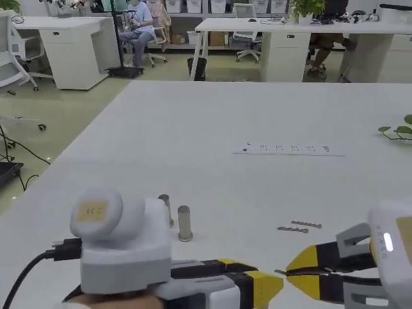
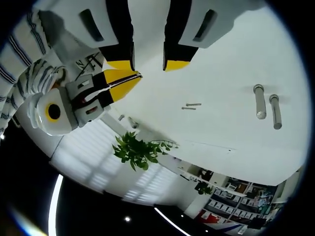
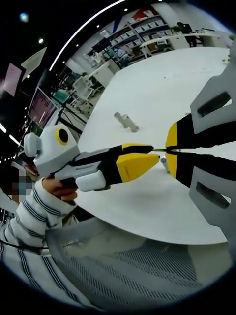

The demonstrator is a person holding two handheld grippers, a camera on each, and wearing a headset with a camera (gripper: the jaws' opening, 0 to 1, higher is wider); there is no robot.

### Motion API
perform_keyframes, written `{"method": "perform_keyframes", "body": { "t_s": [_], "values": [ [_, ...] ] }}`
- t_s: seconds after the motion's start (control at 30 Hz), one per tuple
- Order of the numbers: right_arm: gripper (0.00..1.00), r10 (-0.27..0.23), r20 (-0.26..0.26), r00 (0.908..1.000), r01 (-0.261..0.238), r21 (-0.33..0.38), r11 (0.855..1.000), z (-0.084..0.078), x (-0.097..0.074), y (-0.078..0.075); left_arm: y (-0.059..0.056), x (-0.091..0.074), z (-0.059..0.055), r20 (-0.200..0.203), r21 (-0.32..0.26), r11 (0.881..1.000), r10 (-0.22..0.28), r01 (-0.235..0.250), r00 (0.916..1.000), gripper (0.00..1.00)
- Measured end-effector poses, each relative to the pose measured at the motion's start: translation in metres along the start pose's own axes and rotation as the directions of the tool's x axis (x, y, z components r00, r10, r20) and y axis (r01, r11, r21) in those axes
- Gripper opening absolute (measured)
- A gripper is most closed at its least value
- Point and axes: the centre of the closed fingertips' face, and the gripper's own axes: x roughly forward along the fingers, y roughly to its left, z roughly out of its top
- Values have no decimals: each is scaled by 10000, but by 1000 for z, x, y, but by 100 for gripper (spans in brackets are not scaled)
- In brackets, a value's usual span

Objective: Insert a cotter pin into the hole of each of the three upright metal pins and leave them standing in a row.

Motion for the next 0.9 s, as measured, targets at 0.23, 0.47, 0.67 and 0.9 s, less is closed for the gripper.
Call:
{"method": "perform_keyframes", "body": {
  "t_s": [0.23, 0.47, 0.67, 0.9],
  "values": [
    [1, 88, -34, 10000, -88, -124, 9999, 1, 3, 3, -2, 1, 0, -72, -27, 9999, -117, 117, 9999, 14],
    [1, 190, -25, 9998, -191, -245, 9995, 3, 6, 5, -2, 2, -3, -174, 17, 9998, -185, 186, 9997, 11],
    [1, 277, -171, 9995, -286, -508, 9983, 4, 9, 7, -3, 1, -6, -295, -84, 9996, -277, 275, 9992, 7],
    [1, 274, -157, 9995, -282, -553, 9981, 5, 9, 7, -5, 1, -5, -256, -328, 9985, -454, 446, 9986, 3]
  ]
}}
